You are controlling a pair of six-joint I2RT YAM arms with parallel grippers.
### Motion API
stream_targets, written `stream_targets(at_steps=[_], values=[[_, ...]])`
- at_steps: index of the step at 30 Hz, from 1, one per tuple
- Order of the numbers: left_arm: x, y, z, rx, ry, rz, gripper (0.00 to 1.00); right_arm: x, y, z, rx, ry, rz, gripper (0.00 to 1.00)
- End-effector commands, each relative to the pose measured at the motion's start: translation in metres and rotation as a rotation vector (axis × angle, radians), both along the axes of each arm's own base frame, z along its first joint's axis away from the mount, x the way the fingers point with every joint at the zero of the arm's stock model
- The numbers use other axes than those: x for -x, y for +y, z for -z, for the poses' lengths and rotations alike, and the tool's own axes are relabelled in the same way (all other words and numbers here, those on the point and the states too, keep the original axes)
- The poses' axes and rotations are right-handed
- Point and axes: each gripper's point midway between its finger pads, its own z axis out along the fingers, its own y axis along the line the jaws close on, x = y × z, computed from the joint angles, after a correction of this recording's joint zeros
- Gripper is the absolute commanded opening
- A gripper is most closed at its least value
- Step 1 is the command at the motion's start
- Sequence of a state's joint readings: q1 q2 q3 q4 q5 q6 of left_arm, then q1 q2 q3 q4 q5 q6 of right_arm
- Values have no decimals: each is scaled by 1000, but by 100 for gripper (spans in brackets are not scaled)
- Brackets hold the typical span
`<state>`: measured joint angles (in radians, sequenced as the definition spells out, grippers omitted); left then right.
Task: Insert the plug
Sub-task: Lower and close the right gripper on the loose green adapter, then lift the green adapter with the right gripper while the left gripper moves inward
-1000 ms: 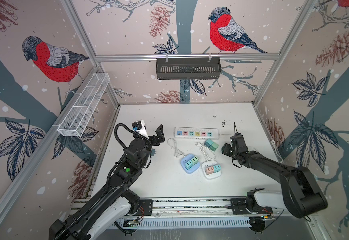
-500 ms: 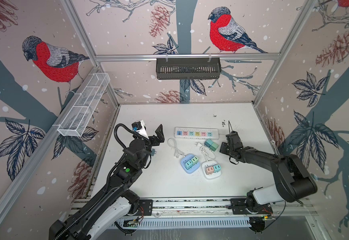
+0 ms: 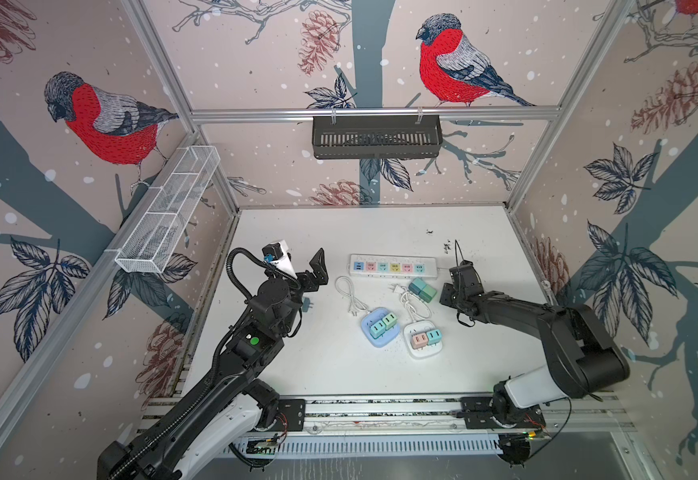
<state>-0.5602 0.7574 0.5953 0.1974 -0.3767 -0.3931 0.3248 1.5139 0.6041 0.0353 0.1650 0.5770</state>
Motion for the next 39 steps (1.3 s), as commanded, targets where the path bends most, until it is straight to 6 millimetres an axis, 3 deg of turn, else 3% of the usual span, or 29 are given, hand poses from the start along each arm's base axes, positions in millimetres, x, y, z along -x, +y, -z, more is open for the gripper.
stream_targets(at_steps=[1,4,8,12,15,19,21,25,30,34,39], values=[[0,3,-5,12,-19,-13,97,12,0,12,9,73,-5,53],[1,3,-6,14,-20,-12,97,12,1,12,14,74,-6,51],[2,2,-7,20,-23,-2,97,13,0,7,13,55,-3,36],[2,-3,-7,28,-11,22,97,12,-1,-13,0,3,3,30],[2,-6,-10,31,1,38,97,3,5,-59,-34,-93,-14,26],[6,-14,-13,39,-6,96,97,-9,17,-161,-97,-368,-23,15],[8,-20,-14,37,-13,130,97,-8,26,-200,-163,-493,-37,6],[17,-43,-18,17,-36,276,97,3,37,-248,-163,-741,-115,2],[30,-75,-24,2,-72,472,96,22,16,-241,-130,-828,-56,1],[35,-88,-26,7,-72,551,92,44,-2,-237,-181,-994,-16,1],[48,-100,-32,4,-94,633,90,95,49,-249,-189,-1264,-486,1]])
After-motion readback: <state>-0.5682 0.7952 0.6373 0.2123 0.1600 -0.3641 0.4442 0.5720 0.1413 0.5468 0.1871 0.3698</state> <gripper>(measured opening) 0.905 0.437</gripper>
